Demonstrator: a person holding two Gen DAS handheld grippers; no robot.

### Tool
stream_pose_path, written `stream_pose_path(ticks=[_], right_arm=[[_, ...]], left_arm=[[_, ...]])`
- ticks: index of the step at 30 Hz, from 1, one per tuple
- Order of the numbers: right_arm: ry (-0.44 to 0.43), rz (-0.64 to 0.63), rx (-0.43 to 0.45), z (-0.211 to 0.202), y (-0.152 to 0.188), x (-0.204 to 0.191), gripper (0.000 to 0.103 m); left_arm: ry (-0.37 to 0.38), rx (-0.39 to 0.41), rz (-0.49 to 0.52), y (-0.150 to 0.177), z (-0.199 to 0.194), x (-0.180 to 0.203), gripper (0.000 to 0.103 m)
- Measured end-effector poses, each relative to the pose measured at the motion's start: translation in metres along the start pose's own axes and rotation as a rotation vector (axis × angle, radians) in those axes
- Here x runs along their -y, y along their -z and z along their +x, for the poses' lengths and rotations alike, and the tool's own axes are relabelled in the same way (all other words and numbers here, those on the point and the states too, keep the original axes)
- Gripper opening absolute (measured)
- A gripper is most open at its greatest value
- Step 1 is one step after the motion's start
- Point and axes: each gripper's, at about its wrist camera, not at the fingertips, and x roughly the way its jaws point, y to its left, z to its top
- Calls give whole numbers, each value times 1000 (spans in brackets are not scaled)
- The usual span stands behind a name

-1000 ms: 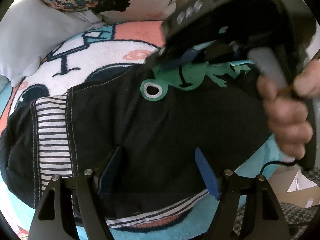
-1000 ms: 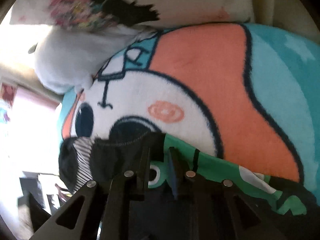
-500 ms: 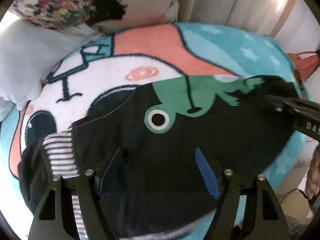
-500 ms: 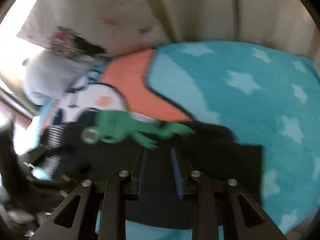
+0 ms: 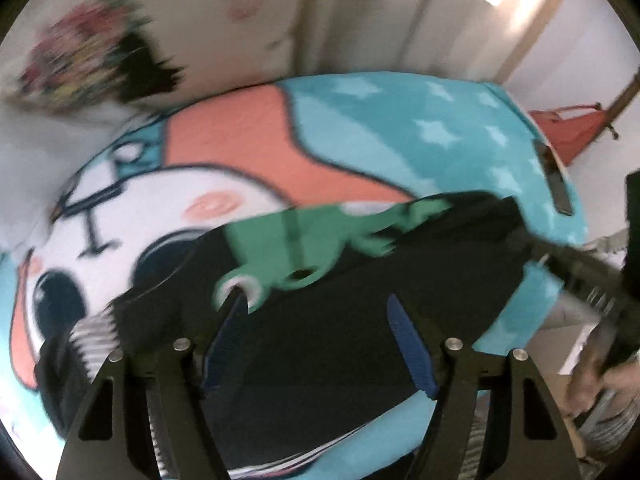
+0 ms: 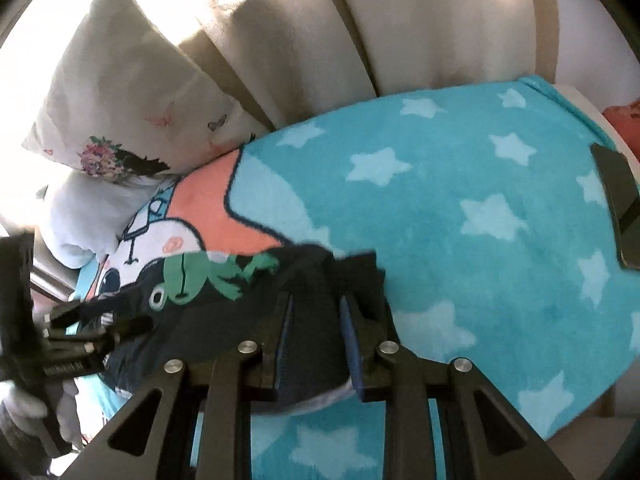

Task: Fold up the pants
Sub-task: 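Release the pants with the right gripper and move both grippers back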

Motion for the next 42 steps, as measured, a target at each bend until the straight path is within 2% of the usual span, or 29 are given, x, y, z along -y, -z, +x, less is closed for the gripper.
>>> stream_pose_path(ticks=[3, 6, 9, 11, 14, 17, 21, 24, 29, 35, 38, 39, 40, 41, 42], right_arm=[[16, 19, -34, 16, 7, 5, 25], [27, 46, -32, 28, 10, 15, 25], [-21, 69, -37, 21, 6, 23, 25], [-46, 102, -8, 5, 7, 31, 29], [-25, 135, 43, -21, 11, 44, 50], [-47, 183, 49, -31, 20, 57, 52], [-89, 206, 18, -23, 31, 57, 52], [-114, 186, 0, -13, 31, 49, 52], [-156, 201, -47, 13, 31, 47, 52], [-180, 213, -32, 30, 24, 45, 52], [-163, 191, -20, 33, 23, 40, 54], [-157, 182, -22, 34, 22, 38, 52], [-149, 176, -28, 35, 21, 36, 48], [-145, 178, -36, 36, 20, 36, 32], [-154, 188, -47, 37, 17, 37, 24]], left_arm=[[49, -30, 8, -17, 24, 15, 72], [20, -97, -15, -20, 58, 13, 72], [-6, -101, 16, -18, 60, 22, 71], [32, -91, 29, -19, 49, 27, 71], [54, -45, 76, -25, 28, 41, 71], [145, -41, 96, -40, 21, 57, 71], [225, -69, 122, -62, 30, 77, 71], [248, -78, 158, -78, 38, 97, 71], [320, -187, 161, -100, 69, 108, 71], [290, -297, 206, -101, 109, 119, 71], [276, -300, 232, -98, 113, 127, 71], [268, -301, 237, -97, 112, 128, 70], [271, -302, 245, -96, 112, 130, 46], [298, -321, 255, -94, 112, 133, 25], [288, -326, 262, -92, 111, 134, 19]])
